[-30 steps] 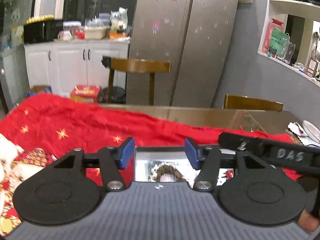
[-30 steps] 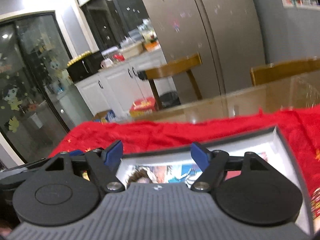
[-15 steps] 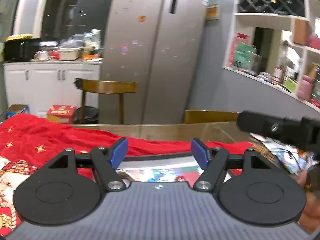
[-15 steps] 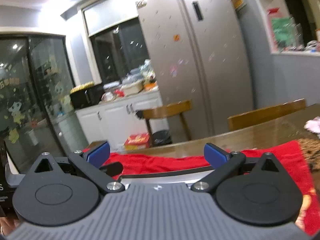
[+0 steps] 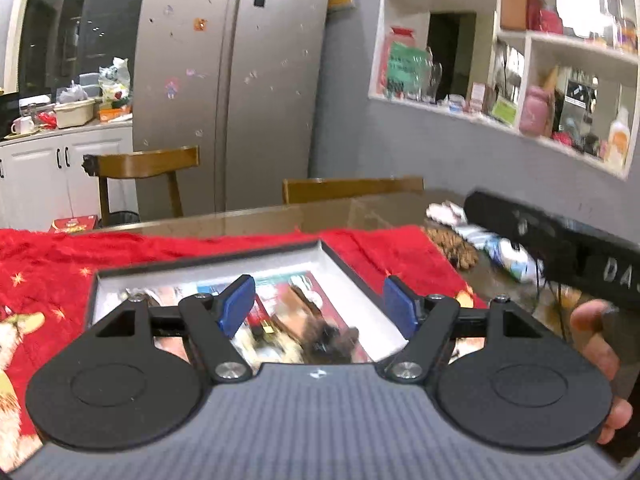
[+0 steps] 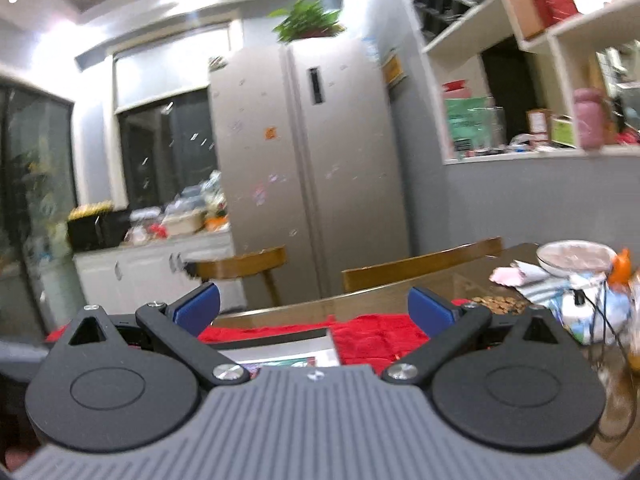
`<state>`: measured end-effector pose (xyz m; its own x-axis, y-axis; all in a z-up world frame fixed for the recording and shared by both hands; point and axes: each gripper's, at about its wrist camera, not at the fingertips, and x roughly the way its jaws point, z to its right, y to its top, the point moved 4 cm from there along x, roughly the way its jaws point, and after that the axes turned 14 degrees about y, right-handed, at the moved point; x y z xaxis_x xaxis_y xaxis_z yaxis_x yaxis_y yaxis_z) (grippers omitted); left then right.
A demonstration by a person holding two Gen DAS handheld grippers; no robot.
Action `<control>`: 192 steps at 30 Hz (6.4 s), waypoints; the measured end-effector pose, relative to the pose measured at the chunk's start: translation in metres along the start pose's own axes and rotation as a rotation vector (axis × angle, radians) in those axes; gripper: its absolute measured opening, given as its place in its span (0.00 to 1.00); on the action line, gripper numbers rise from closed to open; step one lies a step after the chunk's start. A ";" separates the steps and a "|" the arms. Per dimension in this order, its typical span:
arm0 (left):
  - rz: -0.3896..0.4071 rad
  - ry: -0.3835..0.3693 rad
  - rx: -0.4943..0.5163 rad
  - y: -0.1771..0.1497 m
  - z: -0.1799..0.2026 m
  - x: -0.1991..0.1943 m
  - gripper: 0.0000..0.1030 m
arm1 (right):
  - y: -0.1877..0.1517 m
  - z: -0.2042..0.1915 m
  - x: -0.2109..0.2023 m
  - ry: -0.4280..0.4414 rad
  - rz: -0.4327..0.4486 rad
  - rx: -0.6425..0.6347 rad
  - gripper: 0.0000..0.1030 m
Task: Organize objects
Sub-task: 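Withdraw both grippers from the box toward the remaining items, then grasp the purple stick package with left gripper while right grasps blue crocheted hair tie, then lift the purple package and blue hair tie and carry them over the box, then open both grippers to drop the purple package and blue hair tie into the box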
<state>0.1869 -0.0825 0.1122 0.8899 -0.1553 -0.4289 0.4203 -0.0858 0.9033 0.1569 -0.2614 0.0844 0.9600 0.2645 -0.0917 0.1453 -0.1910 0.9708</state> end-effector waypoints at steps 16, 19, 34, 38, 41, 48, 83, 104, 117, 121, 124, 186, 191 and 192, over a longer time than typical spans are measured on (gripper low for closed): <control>-0.118 0.086 0.070 -0.100 0.047 0.037 0.73 | -0.084 0.067 0.031 0.060 -0.291 0.180 0.96; -0.160 0.102 0.084 -0.112 0.049 0.048 0.73 | -0.093 0.066 0.034 0.052 -0.329 0.178 0.92; -0.172 0.071 0.101 -0.117 0.057 0.057 0.82 | -0.113 0.070 0.042 0.022 -0.462 0.205 0.61; -0.171 0.080 0.061 -0.116 0.056 0.057 0.84 | -0.113 0.069 0.041 0.055 -0.459 0.218 0.38; -0.167 0.086 0.065 -0.116 0.058 0.058 0.88 | -0.113 0.073 0.042 0.060 -0.467 0.240 0.16; -0.182 0.124 0.053 -0.117 0.056 0.064 0.92 | -0.101 0.080 0.036 -0.019 -0.409 0.214 0.04; -0.235 0.219 -0.059 -0.113 0.044 0.083 0.94 | -0.113 0.090 0.042 0.141 -0.451 0.432 0.56; -0.239 0.346 -0.054 -0.115 0.039 0.074 0.82 | -0.117 0.069 0.044 0.113 -0.461 0.245 0.55; -0.147 0.354 -0.112 -0.128 0.006 0.023 0.82 | -0.121 0.041 0.042 0.132 -0.469 0.081 0.66; -0.146 0.356 -0.084 -0.126 0.010 0.021 0.82 | -0.124 0.032 0.045 0.110 -0.494 0.022 0.65; -0.153 0.348 -0.111 -0.125 0.006 0.022 0.82 | -0.124 0.032 0.044 0.110 -0.497 0.012 0.53; -0.148 0.201 -0.237 0.009 -0.063 0.106 0.82 | -0.042 0.048 0.154 0.136 -0.270 0.285 0.13; -0.207 0.183 -0.237 0.000 -0.065 0.152 0.82 | -0.067 0.057 0.177 0.112 -0.357 0.284 0.13; -0.209 0.193 -0.229 -0.003 -0.064 0.156 0.82 | -0.070 0.058 0.178 0.111 -0.369 0.274 0.13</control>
<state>0.3358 -0.0438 0.0432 0.7883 0.0325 -0.6144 0.6063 0.1294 0.7847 0.3313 -0.2554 -0.0128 0.8028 0.4586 -0.3810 0.5444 -0.3034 0.7820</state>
